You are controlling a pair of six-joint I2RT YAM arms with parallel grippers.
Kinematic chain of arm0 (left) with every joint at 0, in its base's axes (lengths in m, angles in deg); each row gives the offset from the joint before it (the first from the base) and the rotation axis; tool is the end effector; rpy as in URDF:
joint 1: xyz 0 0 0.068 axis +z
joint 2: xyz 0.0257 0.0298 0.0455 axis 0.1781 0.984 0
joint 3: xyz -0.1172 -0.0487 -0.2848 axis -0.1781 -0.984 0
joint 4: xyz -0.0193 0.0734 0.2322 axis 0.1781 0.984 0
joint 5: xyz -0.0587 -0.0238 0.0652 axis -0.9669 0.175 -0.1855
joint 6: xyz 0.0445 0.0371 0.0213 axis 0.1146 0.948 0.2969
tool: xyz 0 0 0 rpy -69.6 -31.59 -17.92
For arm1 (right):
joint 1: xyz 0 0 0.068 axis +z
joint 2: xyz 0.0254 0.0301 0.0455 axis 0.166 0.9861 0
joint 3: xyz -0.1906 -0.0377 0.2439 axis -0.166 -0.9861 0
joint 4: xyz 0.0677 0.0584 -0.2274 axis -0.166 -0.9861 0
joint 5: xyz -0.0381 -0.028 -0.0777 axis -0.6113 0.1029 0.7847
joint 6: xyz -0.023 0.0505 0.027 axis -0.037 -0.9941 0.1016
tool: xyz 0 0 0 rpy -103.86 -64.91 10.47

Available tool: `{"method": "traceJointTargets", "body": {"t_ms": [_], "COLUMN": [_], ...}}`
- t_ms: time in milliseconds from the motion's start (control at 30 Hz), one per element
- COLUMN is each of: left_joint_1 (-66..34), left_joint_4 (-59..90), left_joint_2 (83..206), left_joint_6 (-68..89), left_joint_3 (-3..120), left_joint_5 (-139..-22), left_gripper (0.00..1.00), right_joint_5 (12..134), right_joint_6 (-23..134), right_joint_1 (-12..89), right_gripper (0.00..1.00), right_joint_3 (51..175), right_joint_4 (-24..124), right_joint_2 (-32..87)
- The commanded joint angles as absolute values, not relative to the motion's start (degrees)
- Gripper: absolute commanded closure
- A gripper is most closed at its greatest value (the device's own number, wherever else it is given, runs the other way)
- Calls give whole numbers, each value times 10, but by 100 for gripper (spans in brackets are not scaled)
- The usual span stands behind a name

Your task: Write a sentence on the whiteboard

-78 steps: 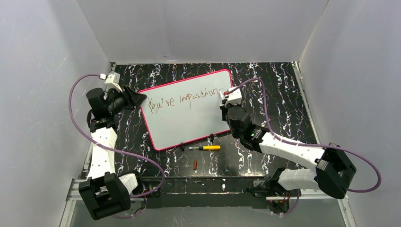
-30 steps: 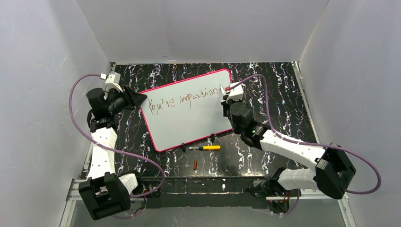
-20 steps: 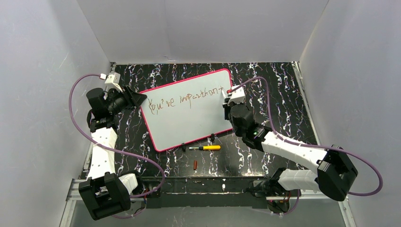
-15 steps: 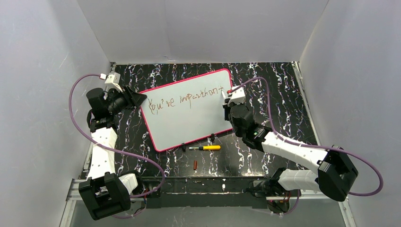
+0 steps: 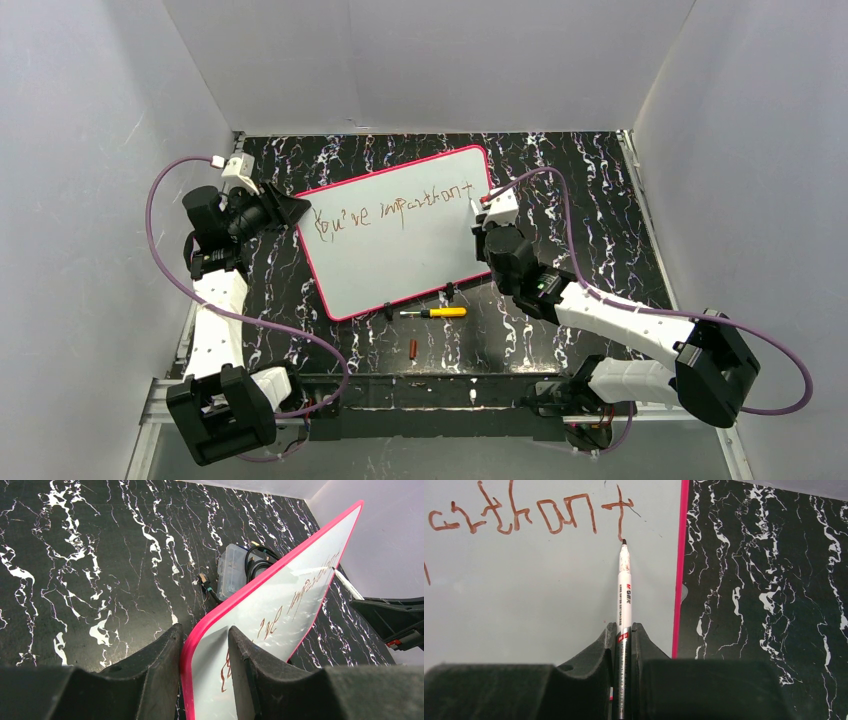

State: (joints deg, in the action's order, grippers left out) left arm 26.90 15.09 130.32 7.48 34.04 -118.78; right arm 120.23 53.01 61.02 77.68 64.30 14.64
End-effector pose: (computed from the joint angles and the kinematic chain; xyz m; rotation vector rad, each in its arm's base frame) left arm 0.2113 0.0280 0.3659 0.1198 1.7425 -0.6803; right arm 0.1734 0.1699 0.3161 -0.1663 1.7570 0.1394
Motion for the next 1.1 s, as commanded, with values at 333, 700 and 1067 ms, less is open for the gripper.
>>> {"method": "traceJointTargets", "body": {"t_ms": [333, 700, 1067], "left_joint_1": [267, 267, 266], "left_joint_4": [145, 145, 145], "left_joint_2": [1284, 1281, 1279], "left_joint_6": [76, 76, 76], "left_joint_3": [339, 337, 337], "left_joint_5": [-1203, -1202, -1202], "left_gripper": [64, 64, 64], "right_joint_5": [1190, 1115, 1091], "right_joint_6": [581, 615, 597], "right_joint_1": [611, 758, 829], "right_gripper": [99, 99, 99], "right_joint_3": [797, 812, 874], "right_joint_4": [687, 723, 772], "right_joint_2": [103, 150, 293]}}
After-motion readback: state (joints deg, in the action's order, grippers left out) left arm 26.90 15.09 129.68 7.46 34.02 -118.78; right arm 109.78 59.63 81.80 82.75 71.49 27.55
